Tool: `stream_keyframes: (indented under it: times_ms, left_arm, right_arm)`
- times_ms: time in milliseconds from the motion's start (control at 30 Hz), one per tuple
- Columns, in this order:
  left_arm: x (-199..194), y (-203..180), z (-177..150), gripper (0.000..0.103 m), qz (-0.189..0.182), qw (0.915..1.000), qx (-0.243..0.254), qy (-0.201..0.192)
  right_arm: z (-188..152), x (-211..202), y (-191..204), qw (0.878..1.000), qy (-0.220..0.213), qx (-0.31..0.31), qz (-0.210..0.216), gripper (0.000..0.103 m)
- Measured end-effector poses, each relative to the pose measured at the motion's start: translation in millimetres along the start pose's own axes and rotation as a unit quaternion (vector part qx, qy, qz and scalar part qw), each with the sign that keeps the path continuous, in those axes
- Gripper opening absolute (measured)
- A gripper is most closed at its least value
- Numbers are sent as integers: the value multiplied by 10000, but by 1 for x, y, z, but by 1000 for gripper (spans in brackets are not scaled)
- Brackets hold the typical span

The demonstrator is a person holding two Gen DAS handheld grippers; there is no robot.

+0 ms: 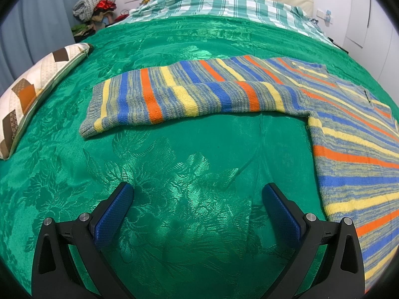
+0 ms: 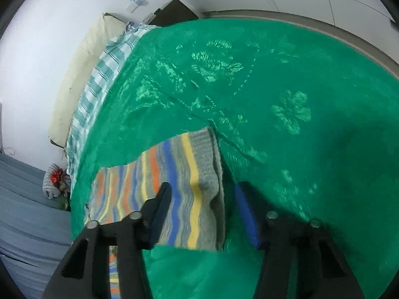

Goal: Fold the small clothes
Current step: 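Grasp the extended sleeve with the right gripper and lay it across the body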

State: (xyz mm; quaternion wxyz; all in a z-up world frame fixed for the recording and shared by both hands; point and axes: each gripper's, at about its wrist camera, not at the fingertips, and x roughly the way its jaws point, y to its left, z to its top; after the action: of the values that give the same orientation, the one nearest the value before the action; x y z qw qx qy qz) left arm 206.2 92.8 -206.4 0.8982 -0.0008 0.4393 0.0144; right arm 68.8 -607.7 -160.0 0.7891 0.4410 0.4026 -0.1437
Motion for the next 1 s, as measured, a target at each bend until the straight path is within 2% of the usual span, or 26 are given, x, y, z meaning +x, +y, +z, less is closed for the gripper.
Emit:
stream_keyframes:
  times_ms: [33,67,100,233,333,433,500,533,600,700,733,767,800,833,933,1000]
  left_arm:
    - [0,0,0,103,6,10000,0,-3]
    - [0,0,0,103,9,10000,8,-3]
    - [0,1,0,103,5,10000,6,-4]
    - [-2,-1,0,103,-15,10000,-17,-9]
    - [-1,-3,1,103,42,10000,16,4]
    - [0,-4,2,103,73,10000,18,2]
    - [0,-4,1,103,57,10000,1,-18]
    - [0,-4,1,103,52,10000,-4,-22]
    - [0,-4,1,103,37,10000,-15,-32]
    - [-1,-5,0,103,46,10000,-9,-56]
    - [-1,-6,-1,103,57,10000,0,-75]
    - [-1,-5,-1,103,59,9999,1,-87]
    - [-2,-5,-2,103,58,9999,-2,-103]
    - [-2,-5,-2,103,54,9999,-6,-111]
    - [-1,-6,-3,103,64,9999,-2,-125]
    - [-1,-7,-3,103,85,9999,7,-149]
  right_arm:
    - [2,4,1,10000,10,-4,37,32]
    - [3,8,0,10000,71,-2,50,6]
    - [3,13,1,9999,162,-11,-35,2]
    - [3,4,21,9995,-61,-286,-156,2]
    - [7,-16,66,9969,-213,-746,158,2]
    - [5,-32,148,9856,-140,-1540,677,2]
    - [-7,-28,218,9715,83,-2080,1137,2]
    - [-14,-24,238,9672,160,-2201,1262,2]
    - [-31,-3,292,9547,460,-2440,1637,2]
    - [-62,38,344,9419,874,-2566,1985,3]
    - [-73,55,358,9367,1028,-2585,2125,7]
    - [-81,67,365,9337,1192,-2531,2233,19]
    - [-86,82,369,9317,1457,-2390,2317,48]
    - [-88,93,370,9323,1618,-2253,2321,67]
    - [-81,107,360,9370,1707,-2030,2274,67]
    - [-72,114,345,9438,1790,-1865,2058,67]
